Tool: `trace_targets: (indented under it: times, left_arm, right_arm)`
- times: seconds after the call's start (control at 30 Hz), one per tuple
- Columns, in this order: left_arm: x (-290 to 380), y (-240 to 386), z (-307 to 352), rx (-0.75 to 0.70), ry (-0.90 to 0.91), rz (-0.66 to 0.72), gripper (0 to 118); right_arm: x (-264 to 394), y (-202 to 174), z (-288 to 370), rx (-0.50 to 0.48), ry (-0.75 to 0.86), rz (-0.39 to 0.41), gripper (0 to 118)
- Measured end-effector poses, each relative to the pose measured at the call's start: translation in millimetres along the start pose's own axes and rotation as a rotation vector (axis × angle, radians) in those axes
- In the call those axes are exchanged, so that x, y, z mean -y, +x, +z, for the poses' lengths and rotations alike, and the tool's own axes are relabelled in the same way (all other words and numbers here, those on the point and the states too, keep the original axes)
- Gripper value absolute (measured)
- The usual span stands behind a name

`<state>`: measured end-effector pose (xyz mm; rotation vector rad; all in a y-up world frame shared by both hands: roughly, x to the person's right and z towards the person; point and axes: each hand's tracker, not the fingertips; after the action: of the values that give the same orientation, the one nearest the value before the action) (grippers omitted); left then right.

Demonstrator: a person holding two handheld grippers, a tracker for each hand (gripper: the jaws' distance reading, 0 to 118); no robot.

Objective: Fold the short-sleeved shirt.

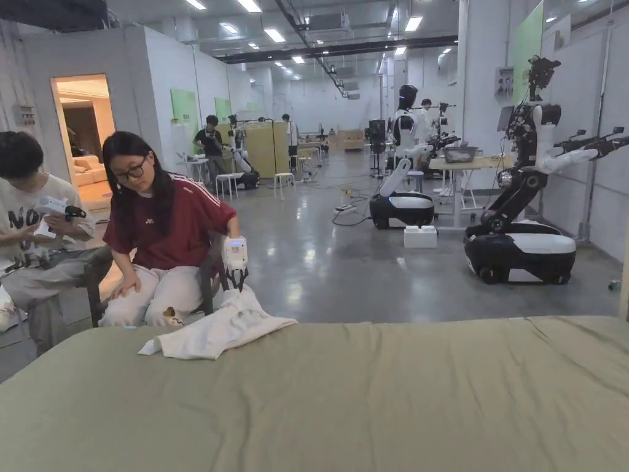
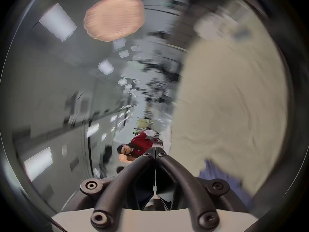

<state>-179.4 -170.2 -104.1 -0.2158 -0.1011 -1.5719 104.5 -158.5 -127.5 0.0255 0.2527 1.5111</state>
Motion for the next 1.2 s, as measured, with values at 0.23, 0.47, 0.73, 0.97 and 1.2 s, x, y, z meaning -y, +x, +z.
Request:
trace_targets:
  times: [0.23,0.47,0.73,0.97,1.2]
  left_arm:
    - [-7,29,-4,0.156,0.102,0.121,0]
    - [22,-69,9,-0.028,0.134,1.219,0]
    - [54,-76,2,0.050,0.211,1.658,0]
    - [52,-83,9,0.010,0.232,1.659,0]
    - [64,-79,12,-0.019,0.215,1.643,0]
  right_arm:
    - [4,-34,-8,-0.135,0.071,0.030,1]
    - [41,44,1,0.075,-0.004,-1.064,5]
    - [79,54,8,0.154,-0.059,-1.625,0]
    - [85,46,10,0.136,-0.068,-1.596,0]
    - [69,47,12,0.111,-0.035,-1.539,0]
